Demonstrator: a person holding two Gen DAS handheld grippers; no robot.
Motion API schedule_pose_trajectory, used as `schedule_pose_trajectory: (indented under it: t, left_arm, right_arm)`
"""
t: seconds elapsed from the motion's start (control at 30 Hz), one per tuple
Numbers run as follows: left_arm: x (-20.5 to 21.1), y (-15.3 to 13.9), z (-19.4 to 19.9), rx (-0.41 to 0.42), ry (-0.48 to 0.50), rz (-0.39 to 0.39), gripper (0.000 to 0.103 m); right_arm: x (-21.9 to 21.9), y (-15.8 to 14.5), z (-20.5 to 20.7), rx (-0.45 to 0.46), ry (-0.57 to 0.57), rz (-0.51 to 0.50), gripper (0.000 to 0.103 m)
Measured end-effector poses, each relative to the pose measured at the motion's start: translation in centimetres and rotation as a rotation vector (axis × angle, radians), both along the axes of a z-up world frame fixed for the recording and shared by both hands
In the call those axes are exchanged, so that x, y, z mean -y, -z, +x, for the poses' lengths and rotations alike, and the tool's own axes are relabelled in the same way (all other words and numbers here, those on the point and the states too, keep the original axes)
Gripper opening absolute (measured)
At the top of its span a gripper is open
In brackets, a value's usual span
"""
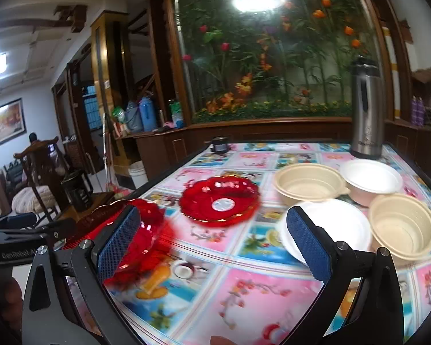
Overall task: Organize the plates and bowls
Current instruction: 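Grasp the large red plate stack rim with the left gripper and lift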
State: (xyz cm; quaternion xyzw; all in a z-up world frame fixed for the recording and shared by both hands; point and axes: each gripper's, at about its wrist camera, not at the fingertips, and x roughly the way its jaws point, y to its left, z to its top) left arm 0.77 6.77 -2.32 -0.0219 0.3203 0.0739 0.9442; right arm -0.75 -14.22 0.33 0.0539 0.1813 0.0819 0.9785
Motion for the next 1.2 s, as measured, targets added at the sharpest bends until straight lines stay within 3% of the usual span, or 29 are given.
schedule_pose_trajectory:
  t: [0.23,0.63,1.2]
  left_arm:
    - [-3.1,1.1,0.7,-0.022,-0.073,-0.009,0.103]
    - [-6.2,2.5,2.4,-0.057,-0.1,-0.053,0.103]
    - [-6.9,3.0,3.8,-0.071,-0.126,-0.068,0.103]
  right_arm:
    - [-3.3,0.4,2.7,-0.047,-0.069,0.007,0.103]
    - [-6.6,2.1,6.6,-0.158,-0.131,0.023,0.103]
    - [-6.7,3.8,8.4,-0.269,-0.137,0.029,0.1]
